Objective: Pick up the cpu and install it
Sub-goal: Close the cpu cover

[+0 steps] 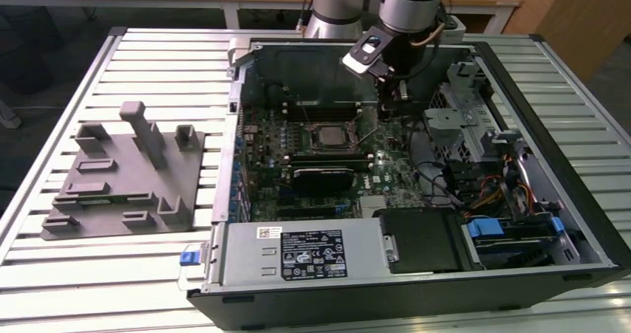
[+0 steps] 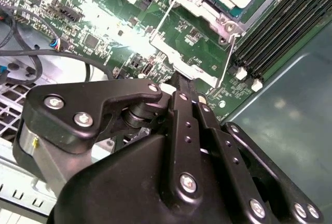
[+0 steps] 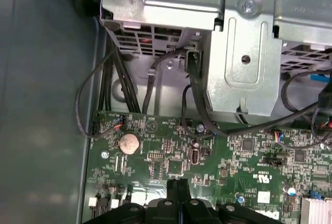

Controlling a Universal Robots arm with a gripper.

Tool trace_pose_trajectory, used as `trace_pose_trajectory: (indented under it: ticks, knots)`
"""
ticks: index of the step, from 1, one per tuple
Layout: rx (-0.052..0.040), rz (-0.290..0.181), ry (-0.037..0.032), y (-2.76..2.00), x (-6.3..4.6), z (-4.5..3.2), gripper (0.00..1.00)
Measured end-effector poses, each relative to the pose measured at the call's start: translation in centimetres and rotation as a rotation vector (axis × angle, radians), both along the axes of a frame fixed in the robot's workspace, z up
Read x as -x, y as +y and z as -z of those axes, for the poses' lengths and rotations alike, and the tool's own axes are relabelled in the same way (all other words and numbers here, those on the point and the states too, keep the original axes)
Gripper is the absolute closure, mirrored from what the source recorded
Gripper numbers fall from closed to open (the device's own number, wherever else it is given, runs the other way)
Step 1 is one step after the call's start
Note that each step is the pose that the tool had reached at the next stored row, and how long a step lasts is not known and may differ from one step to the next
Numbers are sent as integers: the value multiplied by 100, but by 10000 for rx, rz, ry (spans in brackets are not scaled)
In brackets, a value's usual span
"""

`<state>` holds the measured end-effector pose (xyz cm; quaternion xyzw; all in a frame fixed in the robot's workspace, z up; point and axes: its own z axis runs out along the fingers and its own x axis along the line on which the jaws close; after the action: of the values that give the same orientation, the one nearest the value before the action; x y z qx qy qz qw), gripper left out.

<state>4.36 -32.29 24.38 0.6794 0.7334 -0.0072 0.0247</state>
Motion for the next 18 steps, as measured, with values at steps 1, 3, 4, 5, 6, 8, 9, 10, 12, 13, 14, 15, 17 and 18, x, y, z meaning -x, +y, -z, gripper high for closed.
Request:
trace_pose_trajectory:
  ticks: [1,3,4,5,6,8,9,10,12,13,14,15,17,18]
  knots:
    - [0,0,0,0,15,0,89]
    - [-1,1,-1,0,44,1,89]
    - [-2,1,-1,0,57,1,89]
    - [-2,0,-1,0,65,1,89]
    - [-4,0,-1,0,70,2,89]
    - [-2,1,-1,0,80,2,89]
    - [-2,0,-1,0,87,3,89]
    - [-1,1,0,0,92,3,89]
    - [-1,-1,-1,0,94,3,89]
    - [-2,0,-1,0,96,3,89]
    - [-1,1,-1,0,98,3,89]
    - [-1,0,0,0,99,3,89]
    - [-2,0,-1,0,103,3,89]
    - [-1,1,-1,0,104,3,89]
